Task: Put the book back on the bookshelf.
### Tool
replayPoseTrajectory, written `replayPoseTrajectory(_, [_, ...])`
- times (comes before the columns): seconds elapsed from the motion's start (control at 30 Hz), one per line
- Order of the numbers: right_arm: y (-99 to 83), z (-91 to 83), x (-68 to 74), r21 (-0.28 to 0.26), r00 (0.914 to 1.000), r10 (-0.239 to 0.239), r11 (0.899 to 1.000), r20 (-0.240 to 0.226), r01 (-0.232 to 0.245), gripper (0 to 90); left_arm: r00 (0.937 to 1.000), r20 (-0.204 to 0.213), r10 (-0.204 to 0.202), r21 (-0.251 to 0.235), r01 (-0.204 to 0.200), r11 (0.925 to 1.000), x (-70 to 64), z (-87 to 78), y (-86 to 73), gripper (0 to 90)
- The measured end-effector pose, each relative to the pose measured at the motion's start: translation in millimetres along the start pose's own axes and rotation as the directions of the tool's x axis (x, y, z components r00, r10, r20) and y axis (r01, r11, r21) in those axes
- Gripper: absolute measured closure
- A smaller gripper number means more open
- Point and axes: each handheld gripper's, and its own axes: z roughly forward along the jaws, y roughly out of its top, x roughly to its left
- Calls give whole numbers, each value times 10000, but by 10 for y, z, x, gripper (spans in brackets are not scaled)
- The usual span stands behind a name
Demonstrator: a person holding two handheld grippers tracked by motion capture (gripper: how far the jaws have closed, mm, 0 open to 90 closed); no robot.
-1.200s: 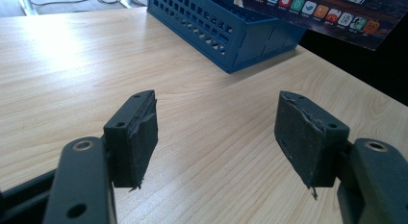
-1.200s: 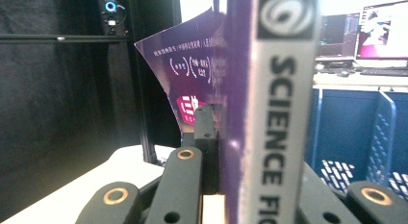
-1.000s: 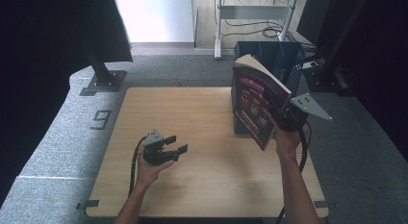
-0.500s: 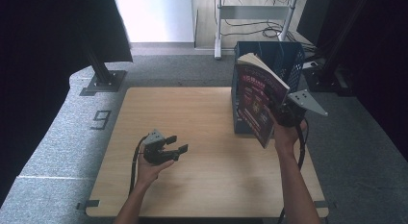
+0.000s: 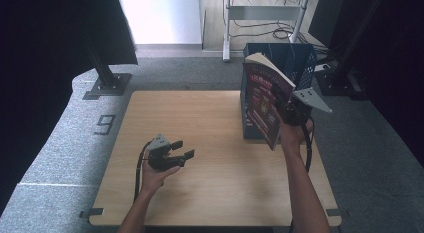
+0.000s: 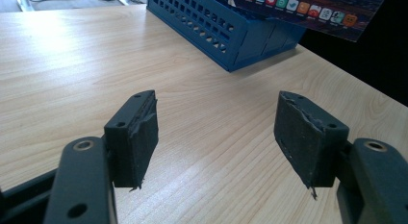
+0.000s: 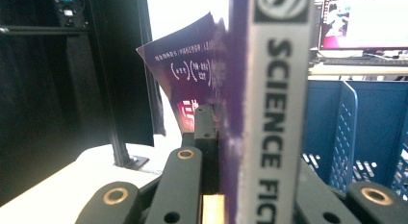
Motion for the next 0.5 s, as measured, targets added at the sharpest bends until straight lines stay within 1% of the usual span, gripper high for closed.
replayPoseTrajectory(0.13, [4,61,21,55,9999,-109,9999,73,109,818,10000,11,-31,-30,31,10000,4,-10,3,321])
replayPoseTrajectory(0.33, [-3,129,11,99,9998,18,9999,201,-20,818,10000,22,-27,-61,27,10000,12,-25,6,321])
replayPoseTrajectory(0.5, [-16,177,-30,175,9992,100,9998,394,-107,818,10000,6,-52,-77,52,10000,12,-39,8,321])
